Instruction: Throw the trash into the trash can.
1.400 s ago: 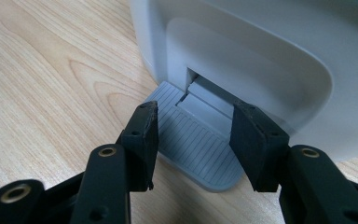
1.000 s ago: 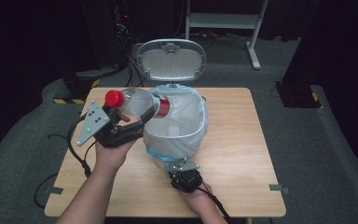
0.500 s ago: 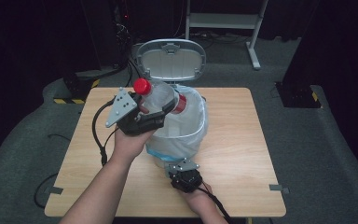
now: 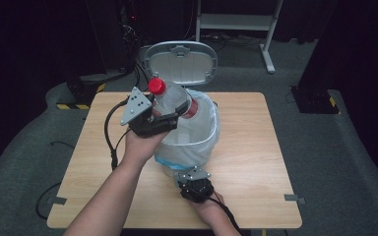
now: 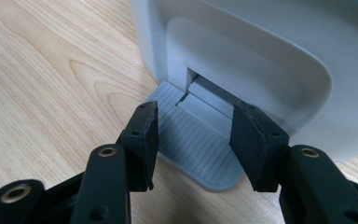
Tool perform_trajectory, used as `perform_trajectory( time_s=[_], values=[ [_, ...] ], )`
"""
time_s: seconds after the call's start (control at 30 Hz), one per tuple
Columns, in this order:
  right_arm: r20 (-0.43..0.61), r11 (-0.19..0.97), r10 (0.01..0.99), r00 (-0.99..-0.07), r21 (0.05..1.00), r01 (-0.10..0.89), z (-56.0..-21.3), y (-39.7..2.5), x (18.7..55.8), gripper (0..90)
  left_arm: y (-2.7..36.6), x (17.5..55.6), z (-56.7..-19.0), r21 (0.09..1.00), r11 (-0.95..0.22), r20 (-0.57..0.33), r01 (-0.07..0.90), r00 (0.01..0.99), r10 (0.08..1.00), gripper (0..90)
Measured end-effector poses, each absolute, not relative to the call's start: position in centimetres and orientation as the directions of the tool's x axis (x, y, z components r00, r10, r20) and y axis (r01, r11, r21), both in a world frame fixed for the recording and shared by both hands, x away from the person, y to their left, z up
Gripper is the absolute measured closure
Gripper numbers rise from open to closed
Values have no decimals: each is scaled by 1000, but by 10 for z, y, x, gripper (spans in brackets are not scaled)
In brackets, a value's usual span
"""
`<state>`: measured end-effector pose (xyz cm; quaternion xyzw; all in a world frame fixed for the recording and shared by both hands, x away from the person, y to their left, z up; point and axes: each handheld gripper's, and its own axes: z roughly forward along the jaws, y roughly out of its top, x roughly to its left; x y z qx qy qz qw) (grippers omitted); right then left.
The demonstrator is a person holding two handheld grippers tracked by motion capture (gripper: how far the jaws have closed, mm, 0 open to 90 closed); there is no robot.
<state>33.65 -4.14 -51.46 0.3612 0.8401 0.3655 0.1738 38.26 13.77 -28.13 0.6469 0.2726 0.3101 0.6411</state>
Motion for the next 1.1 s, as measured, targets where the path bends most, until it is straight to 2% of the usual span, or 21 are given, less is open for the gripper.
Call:
perform_trajectory(
  time_s=[0.33, 0.37, 0.43, 0.47, 0.7, 1.1],
  values=[
    [-39, 474, 736, -676, 742, 473, -515, -41, 336, 515, 130, 388, -278, 998, -58, 50, -10, 672, 739, 263],
    [-39, 474, 736, -676, 743, 473, -515, -41, 336, 515, 129, 388, -277, 997, -81, 68, -11, 665, 744, 244],
    [-38, 474, 736, -676, 742, 474, -515, -41, 336, 515, 129, 387, -276, 994, -107, 93, -17, 649, 756, 147],
    [-36, 473, 736, -676, 742, 475, -515, -41, 336, 515, 131, 386, -276, 993, -115, 103, -23, 642, 760, 143],
    [-37, 473, 736, -676, 742, 475, -515, -41, 336, 515, 146, 381, -276, 996, -85, 90, -38, 638, 765, 212],
    [-39, 472, 738, -674, 743, 474, -515, -41, 336, 515, 154, 379, -289, 997, -80, 74, -19, 651, 755, 266]
  ],
)
